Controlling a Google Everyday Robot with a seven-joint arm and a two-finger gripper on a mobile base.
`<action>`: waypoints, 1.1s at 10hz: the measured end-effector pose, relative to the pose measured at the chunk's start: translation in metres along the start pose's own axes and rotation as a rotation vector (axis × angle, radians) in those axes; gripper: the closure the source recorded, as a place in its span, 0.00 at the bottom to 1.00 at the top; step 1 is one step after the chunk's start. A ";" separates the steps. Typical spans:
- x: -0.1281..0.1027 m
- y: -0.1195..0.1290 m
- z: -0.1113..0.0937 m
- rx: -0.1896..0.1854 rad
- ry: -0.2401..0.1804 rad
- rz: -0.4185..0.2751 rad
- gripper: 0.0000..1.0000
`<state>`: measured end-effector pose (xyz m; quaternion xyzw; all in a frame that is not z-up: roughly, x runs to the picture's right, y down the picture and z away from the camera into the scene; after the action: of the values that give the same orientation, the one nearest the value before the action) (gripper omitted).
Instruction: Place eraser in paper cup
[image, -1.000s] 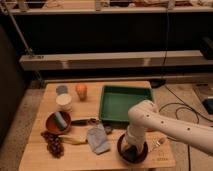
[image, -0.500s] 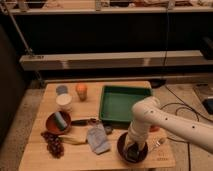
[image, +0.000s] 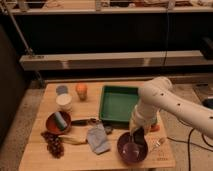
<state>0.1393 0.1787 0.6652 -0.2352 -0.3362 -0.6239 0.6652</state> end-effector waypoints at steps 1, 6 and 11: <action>0.007 -0.018 -0.012 -0.002 0.023 -0.055 1.00; 0.044 -0.129 -0.025 0.045 0.148 -0.341 1.00; 0.127 -0.227 -0.027 0.017 0.225 -0.576 1.00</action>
<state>-0.0818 0.0482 0.7174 -0.0544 -0.3184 -0.8060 0.4961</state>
